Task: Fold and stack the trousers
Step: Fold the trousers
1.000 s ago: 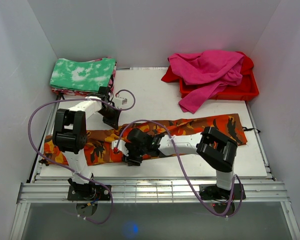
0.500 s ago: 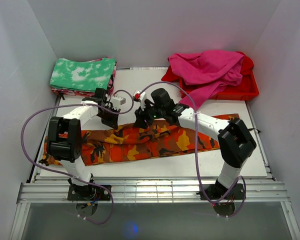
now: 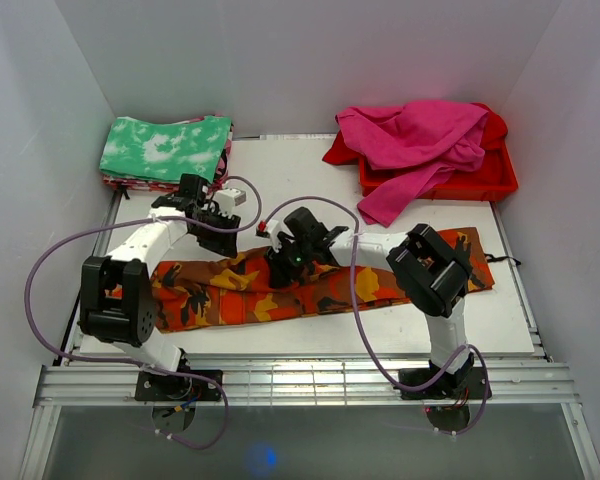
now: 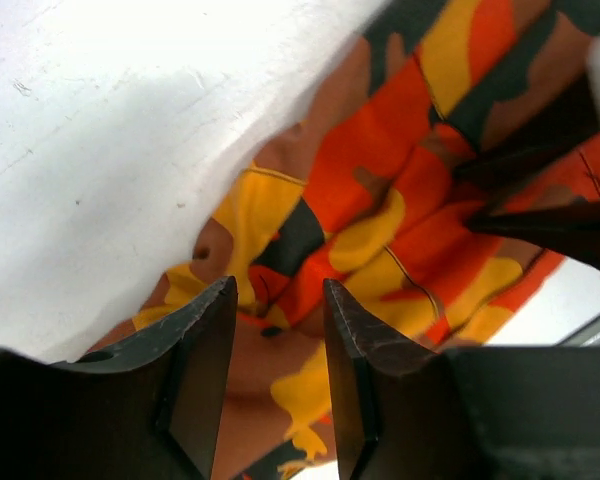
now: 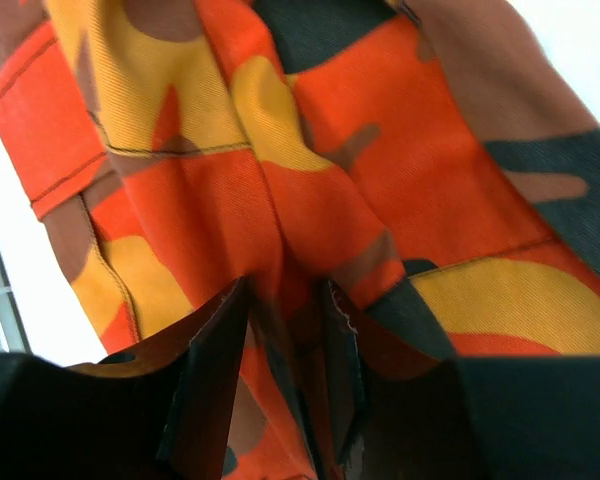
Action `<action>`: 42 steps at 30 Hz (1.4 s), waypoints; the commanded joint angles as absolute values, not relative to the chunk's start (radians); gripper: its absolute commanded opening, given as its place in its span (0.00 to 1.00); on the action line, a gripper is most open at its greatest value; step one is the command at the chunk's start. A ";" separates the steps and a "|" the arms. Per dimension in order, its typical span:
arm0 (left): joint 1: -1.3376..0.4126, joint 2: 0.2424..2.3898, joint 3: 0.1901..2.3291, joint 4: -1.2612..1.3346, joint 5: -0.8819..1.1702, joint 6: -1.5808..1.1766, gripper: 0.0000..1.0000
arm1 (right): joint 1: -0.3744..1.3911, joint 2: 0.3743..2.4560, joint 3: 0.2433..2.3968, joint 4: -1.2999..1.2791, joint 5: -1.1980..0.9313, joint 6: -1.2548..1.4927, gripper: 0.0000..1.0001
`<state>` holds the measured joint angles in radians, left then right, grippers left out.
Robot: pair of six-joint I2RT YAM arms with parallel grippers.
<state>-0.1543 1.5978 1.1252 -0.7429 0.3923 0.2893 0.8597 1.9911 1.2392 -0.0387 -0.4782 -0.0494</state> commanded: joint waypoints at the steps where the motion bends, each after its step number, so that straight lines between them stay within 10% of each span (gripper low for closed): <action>1: -0.155 1.494 1.141 -0.863 0.454 0.380 0.50 | 0.890 1.987 1.235 -0.023 -0.491 -0.052 0.41; 6: -0.155 1.431 1.013 -0.971 0.456 0.452 0.40 | 0.888 1.961 1.213 -0.012 -0.482 -0.031 0.44; 13: -0.155 1.483 0.832 -0.992 0.380 0.517 0.01 | 0.885 1.901 1.215 0.028 -0.480 -0.008 0.48; 25: -0.156 1.275 0.822 -0.905 0.462 0.609 0.00 | 0.884 1.991 1.264 0.242 -0.670 0.373 0.49; 34: -0.138 1.150 1.032 -0.732 0.353 0.229 0.43 | 0.893 2.097 1.232 0.342 -0.683 0.419 0.42; 42: -0.141 1.374 1.040 -0.747 0.269 0.069 0.52 | 0.972 2.036 1.132 0.376 -0.485 0.270 0.40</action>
